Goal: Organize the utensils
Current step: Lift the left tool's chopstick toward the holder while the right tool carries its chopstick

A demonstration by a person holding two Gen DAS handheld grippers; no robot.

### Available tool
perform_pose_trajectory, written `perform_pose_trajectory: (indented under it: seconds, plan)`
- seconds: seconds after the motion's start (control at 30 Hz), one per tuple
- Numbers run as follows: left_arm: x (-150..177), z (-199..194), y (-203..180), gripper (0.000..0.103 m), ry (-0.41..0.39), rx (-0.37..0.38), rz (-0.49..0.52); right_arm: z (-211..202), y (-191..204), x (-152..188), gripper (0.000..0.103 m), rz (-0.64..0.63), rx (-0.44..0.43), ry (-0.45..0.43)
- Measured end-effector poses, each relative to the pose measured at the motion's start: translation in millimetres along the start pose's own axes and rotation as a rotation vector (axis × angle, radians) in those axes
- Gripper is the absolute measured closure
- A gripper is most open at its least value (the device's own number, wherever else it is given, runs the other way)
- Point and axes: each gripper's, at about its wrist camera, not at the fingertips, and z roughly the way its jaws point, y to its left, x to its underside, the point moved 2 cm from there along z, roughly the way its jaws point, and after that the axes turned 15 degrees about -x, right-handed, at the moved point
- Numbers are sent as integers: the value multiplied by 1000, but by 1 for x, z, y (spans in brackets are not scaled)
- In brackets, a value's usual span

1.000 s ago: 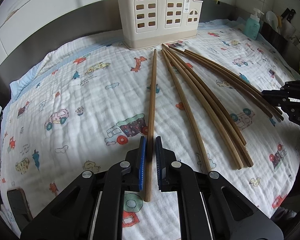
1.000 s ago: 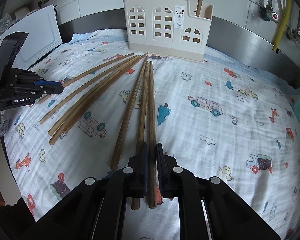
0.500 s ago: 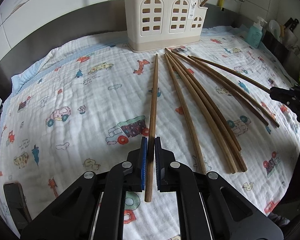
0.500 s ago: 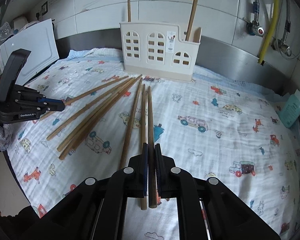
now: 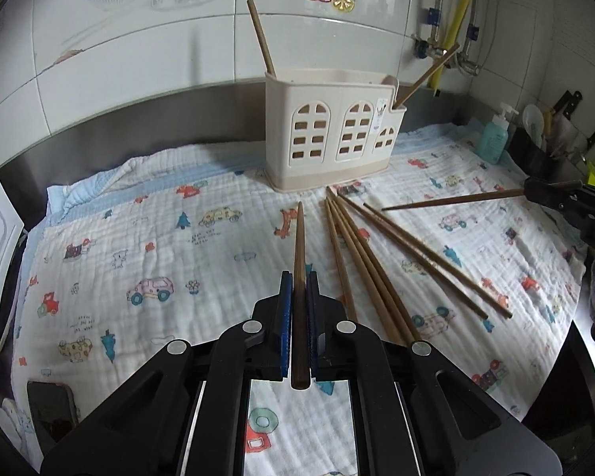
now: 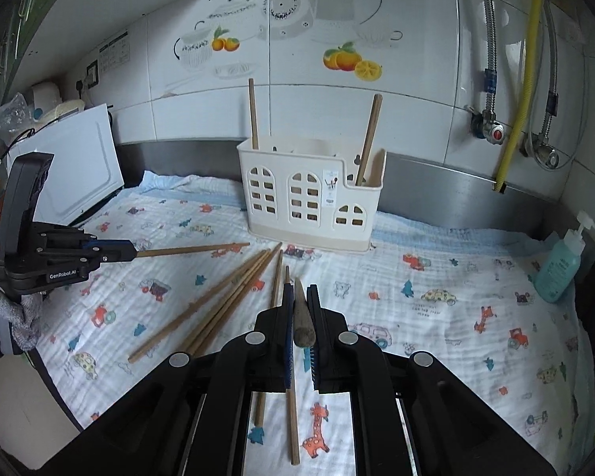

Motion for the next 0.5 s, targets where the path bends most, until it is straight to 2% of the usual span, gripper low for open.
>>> perform_pose_trajectory:
  seconds: [0.5]
  plan:
    - [-53,-18,1,98,-91,31,-22,-8,-7,-75,97,3,-48,-94]
